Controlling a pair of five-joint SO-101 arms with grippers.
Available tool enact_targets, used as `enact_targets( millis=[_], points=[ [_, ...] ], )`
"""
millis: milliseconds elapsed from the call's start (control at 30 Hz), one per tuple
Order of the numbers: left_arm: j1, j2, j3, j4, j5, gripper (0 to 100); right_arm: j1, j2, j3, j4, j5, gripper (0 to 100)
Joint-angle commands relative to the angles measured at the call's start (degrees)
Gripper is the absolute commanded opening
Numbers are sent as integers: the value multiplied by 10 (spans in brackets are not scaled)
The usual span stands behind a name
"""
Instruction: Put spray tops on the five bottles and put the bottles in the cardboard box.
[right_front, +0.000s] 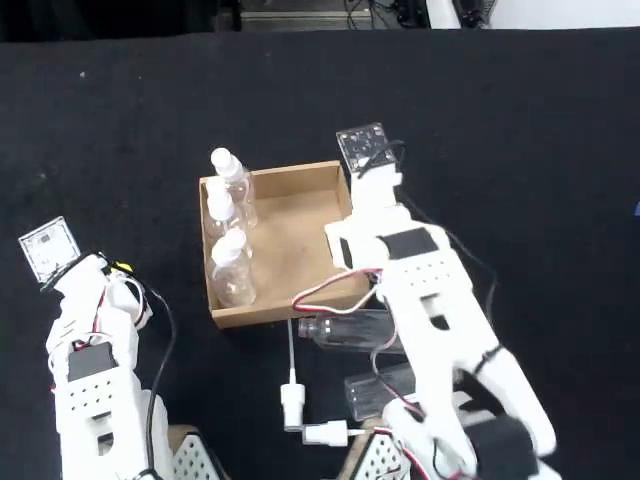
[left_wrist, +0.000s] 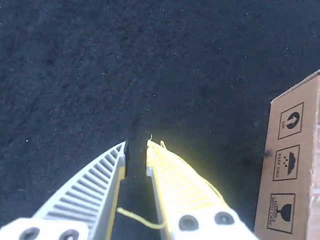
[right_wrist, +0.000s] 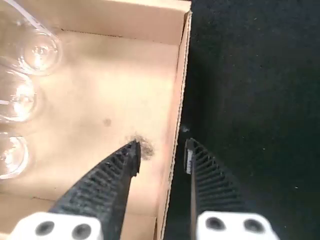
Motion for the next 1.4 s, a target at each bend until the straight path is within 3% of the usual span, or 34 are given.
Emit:
enact_targets(
  millis=[0,200,333,633,1367],
  points=[
    [8,3,-27,2,1,62,13,37,-42,-31,1,129],
    [7,3,-26,2,1,62,13,89,-44,-52,-25,124],
    [6,3,-26,2,1,62,13,97,-44,-52,-88,5],
    [5,3,-26,0,1,62,10,99,-41,-52,-185,10],
    [5,3,-26,0,1,62,-38,97,-15,-46,-189,12]
  ],
)
